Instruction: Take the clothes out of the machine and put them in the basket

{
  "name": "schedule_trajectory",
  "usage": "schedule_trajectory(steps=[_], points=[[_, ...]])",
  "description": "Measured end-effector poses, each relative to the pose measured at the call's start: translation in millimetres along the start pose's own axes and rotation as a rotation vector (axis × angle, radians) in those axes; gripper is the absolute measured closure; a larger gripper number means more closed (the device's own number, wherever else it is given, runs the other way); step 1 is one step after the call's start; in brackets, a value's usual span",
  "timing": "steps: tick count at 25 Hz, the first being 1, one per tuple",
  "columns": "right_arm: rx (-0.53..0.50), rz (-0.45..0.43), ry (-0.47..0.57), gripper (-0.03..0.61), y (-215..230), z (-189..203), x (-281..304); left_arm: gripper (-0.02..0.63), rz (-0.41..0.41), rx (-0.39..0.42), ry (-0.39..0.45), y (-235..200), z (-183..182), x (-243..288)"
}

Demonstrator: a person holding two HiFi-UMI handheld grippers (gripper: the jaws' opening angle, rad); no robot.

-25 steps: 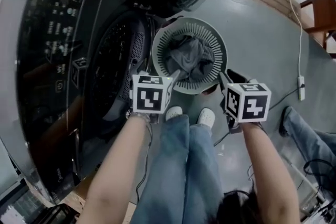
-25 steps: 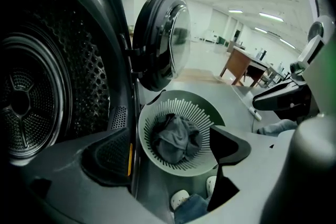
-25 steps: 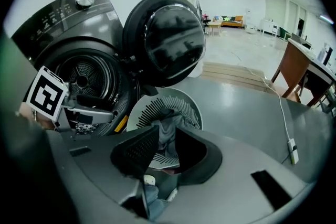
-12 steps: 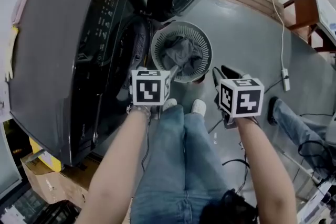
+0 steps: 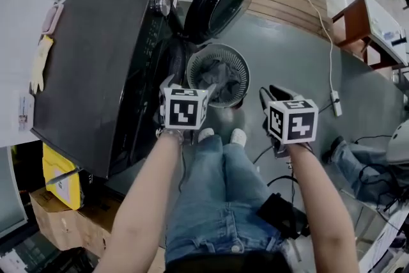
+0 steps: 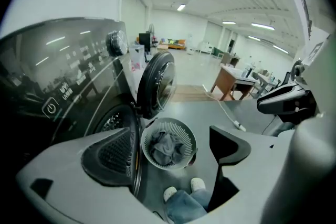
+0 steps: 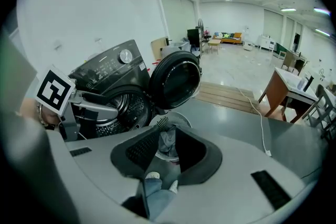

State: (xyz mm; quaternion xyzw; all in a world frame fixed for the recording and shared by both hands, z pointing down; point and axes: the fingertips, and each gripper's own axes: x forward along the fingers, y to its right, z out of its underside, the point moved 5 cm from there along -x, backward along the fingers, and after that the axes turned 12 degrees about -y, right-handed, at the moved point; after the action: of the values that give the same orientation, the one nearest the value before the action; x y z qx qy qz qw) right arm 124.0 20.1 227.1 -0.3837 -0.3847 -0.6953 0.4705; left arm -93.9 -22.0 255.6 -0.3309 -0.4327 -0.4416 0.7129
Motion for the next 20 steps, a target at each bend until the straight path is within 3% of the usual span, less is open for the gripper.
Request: schedule_trajectory(steps=[6,15,20], points=[[-0.028,-0.033,0.048,0.482,-7,-15,-39,0.161,-0.026,-0.034,0.057,0,-4,-48],[-0.156,-0.068,0.086,0.482,-13,-25,-81,0.161,-0.066,-0.133,0.168,12,-5,-102],[-0.191,-0.091,0.098,0.482,-19,-20,-98,0.161,-0.097,-0.124,0.218,18,-3,-125]])
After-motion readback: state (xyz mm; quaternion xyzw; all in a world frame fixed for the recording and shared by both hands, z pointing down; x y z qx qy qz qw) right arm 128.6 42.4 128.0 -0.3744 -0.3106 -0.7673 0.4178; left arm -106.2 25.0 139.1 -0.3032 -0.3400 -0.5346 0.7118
